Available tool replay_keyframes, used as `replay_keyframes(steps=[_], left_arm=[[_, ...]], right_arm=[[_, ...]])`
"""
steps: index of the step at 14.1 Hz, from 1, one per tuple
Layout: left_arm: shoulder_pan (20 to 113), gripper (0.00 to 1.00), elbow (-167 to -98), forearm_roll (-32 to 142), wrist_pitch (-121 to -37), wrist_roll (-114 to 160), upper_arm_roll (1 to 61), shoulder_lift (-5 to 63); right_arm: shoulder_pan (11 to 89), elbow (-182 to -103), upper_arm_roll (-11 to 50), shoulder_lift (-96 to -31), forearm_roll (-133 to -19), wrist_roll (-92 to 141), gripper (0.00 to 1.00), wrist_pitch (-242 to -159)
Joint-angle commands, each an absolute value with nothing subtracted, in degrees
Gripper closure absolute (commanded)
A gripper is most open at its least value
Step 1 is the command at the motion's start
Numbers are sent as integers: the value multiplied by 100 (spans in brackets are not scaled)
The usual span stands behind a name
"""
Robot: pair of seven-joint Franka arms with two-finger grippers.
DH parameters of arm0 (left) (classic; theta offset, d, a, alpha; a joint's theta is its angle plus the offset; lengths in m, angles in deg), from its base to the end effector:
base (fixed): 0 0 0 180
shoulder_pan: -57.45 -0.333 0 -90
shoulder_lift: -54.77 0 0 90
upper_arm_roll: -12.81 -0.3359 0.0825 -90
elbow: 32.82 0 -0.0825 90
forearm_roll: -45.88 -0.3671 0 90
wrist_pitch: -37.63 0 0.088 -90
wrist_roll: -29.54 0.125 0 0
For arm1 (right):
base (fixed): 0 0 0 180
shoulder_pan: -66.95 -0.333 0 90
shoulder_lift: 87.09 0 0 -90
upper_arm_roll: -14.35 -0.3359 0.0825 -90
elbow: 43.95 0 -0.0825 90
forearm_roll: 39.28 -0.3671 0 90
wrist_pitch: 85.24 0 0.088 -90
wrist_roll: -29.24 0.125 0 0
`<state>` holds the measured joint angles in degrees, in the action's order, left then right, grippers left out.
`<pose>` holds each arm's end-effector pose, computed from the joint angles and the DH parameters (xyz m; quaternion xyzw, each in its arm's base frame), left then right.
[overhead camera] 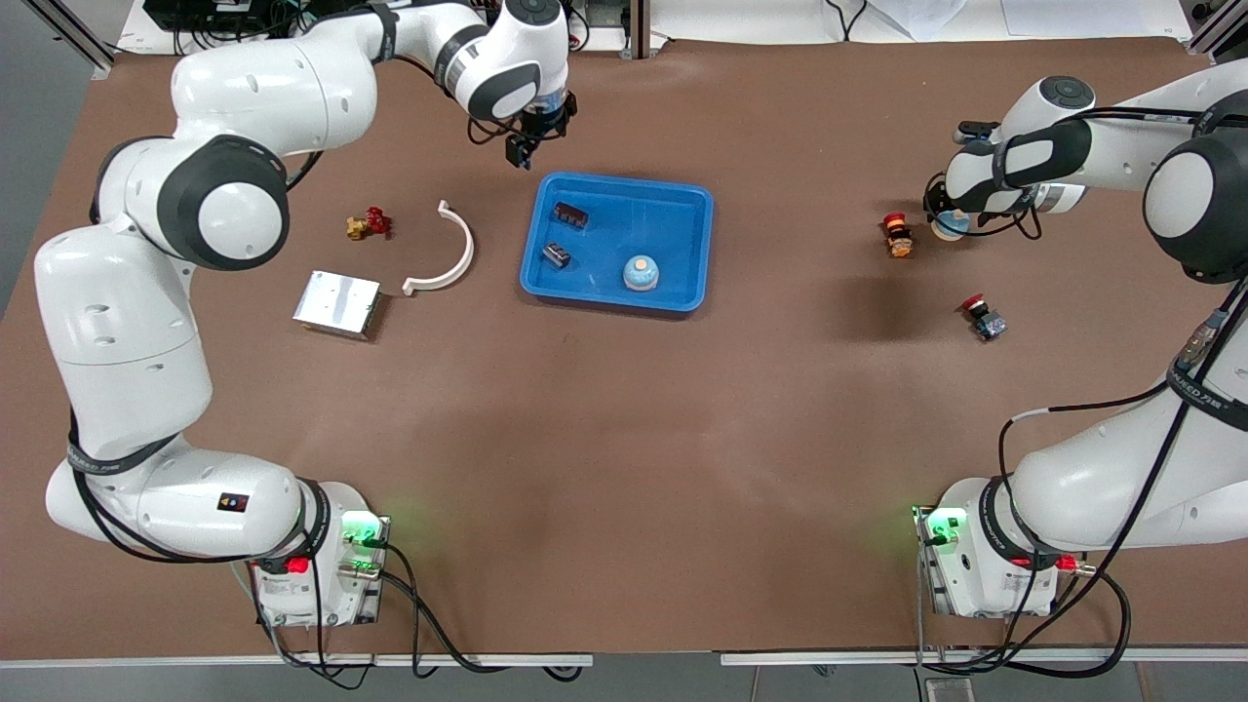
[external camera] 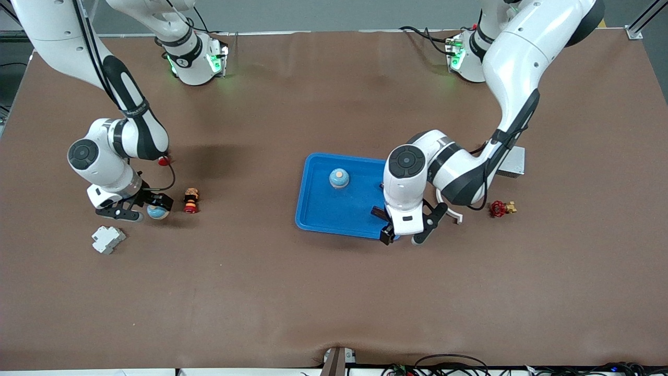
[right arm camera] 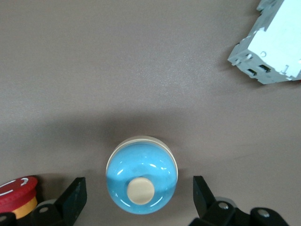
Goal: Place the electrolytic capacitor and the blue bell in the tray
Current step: 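Grasp the second bell with the right gripper while the left gripper drops the capacitor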
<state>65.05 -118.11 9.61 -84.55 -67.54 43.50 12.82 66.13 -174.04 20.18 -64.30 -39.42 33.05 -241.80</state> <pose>0.6224 -0.3546 0.2910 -0.9148 -0.3924 -0.0941 0.0205 0.5409 -0.0483 0.2036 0.9966 -0.0734 0.0329 0.0194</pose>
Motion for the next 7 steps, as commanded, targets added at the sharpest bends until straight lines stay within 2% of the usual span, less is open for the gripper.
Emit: replay_keyframes(steps=[1,2,4,5,6,7], left_arm=[[6379,0,-11843,993,-8208,-6101,4374,1487],[6326,0,-11843,993,-8181,-6003,4383,1513],[6195,0,-11852,1194,-8085,-5548,4383,1758],[6063,0,-11843,1474,-8041,-5145,4383,1908],[5949,0,-11852,1799,-7980,-4697,4374,2083],[5782,0,-11852,2063,-7892,-4240,4374,2285]], right_arm=[[6686,-17412,1927,-6424,-4043,3258,0,-24221],[6695,-17412,1892,-6415,-4043,3258,9,-24213],[6695,-17377,1892,-6363,-4034,3249,44,-24212],[6703,-17368,1892,-6345,-4043,3249,66,-24212],[6695,-17368,1892,-6345,-4043,3267,95,-24204],[6695,-17368,1892,-6345,-4043,3310,100,-24186]])
